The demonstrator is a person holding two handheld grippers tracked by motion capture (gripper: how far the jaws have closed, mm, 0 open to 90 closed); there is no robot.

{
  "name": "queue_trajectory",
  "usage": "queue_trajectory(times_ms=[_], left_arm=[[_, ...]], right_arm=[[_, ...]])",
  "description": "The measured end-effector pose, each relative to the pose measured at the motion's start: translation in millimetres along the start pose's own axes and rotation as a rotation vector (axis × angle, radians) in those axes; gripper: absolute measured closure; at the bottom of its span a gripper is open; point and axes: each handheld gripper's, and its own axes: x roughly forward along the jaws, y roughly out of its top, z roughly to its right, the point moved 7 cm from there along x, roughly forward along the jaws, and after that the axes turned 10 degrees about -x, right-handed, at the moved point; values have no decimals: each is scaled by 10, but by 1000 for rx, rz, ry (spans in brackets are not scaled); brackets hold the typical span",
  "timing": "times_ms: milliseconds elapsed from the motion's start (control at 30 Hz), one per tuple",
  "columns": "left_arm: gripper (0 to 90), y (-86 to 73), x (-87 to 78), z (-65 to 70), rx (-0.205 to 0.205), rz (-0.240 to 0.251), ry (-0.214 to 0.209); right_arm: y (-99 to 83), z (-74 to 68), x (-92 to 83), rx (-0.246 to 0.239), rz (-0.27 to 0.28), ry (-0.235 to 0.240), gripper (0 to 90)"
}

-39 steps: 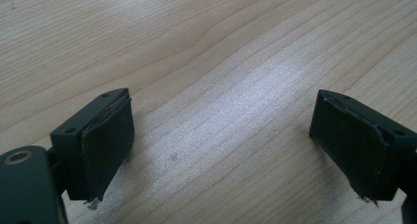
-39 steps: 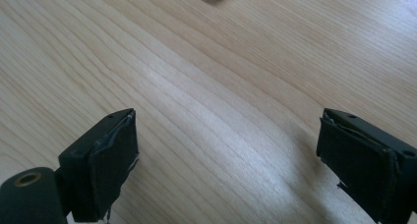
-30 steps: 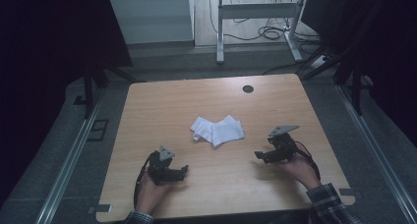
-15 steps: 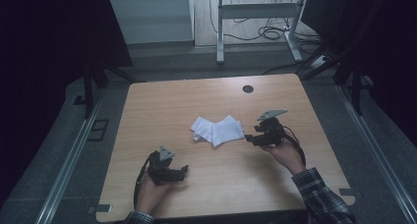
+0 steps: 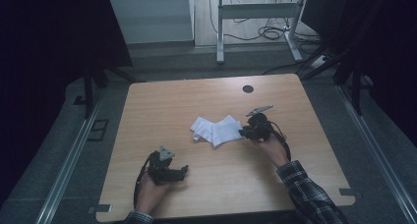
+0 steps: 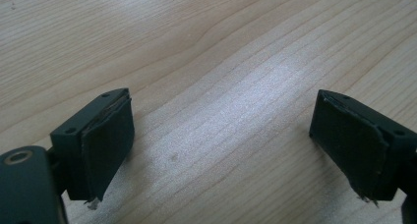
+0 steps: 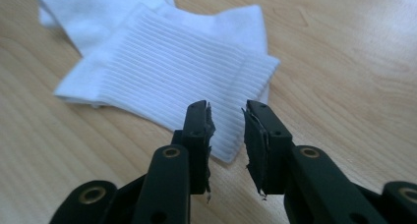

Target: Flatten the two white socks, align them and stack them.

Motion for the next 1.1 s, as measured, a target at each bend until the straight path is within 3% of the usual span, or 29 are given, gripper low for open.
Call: queue_trajectory(times_ms=[200, 267, 400, 633, 867, 1033, 1100], left_arm=[[99, 0, 0, 0, 0, 0, 0], [99, 0, 0, 0, 0, 0, 0], [99, 0, 0, 0, 0, 0, 0], [99, -1, -1, -1, 1, -2, 1], [99, 1, -1, -6, 8, -2, 1], [99, 2, -1, -6, 9, -2, 0], [99, 1, -1, -5, 7, -2, 1]], right_arm=[[-87, 1, 128, 8, -35, -3, 709], [-106, -14, 145, 20, -32, 7, 805], [-72, -33, 101, -1, -28, 1, 829], [141, -73, -149, -31, 32, 6, 832], [454, -153, -542, -81, 105, -5, 838], [570, -132, -704, -90, 130, -15, 841], [632, -74, -854, -87, 141, -29, 842]])
